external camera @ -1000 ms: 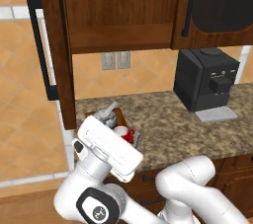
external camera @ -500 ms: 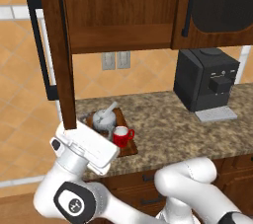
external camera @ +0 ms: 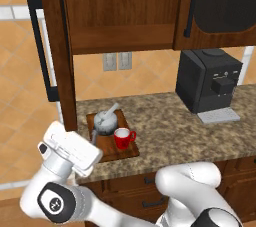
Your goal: Pick the kettle from the counter and place it on the tray. Then pick the mug from the cabinet and place it on the tray. Then close the cabinet doors.
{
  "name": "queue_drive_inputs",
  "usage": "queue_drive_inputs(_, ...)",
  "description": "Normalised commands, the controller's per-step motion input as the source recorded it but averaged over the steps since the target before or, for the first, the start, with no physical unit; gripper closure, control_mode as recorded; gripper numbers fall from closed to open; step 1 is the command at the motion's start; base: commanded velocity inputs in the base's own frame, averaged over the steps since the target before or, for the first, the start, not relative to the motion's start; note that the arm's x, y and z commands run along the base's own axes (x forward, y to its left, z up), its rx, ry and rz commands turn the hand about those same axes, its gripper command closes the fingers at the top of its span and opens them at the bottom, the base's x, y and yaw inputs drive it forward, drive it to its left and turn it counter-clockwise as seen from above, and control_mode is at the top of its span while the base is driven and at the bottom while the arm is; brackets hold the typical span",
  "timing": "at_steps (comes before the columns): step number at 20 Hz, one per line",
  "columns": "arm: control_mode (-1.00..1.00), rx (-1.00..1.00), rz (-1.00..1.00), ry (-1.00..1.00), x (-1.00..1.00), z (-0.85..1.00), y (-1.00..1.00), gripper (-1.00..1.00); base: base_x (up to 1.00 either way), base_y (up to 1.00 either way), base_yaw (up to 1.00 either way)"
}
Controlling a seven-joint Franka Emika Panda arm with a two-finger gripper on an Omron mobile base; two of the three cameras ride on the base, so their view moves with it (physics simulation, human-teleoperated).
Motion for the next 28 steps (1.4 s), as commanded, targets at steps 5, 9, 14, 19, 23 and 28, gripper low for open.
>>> queue_drive_inputs(5, -1.0, -0.01, 0.0, 0.0, 0.37, -0.27, 0.4, -1.0, 0.0, 0.0, 0.0)
queue_drive_inputs(9, -1.0, -0.01, 0.0, 0.02, 0.31, -0.01, 0.5, -1.0, 0.0, 0.0, 0.0)
queue_drive_inputs(14, -1.0, -0.05, 0.0, 0.08, 0.29, 0.0, 0.57, -1.0, 0.0, 0.0, 0.0)
queue_drive_inputs(19, -1.0, -0.02, -0.01, 0.04, 0.23, 0.04, 0.46, -1.0, 0.0, 0.0, 0.0)
queue_drive_inputs(23, -1.0, 0.0, -0.05, 0.04, 0.04, 0.26, 0.27, -1.0, 0.0, 0.0, 0.0)
queue_drive_inputs(28, -1.0, 0.0, -0.07, 0.03, 0.0, 0.25, 0.15, -1.0, 0.0, 0.0, 0.0)
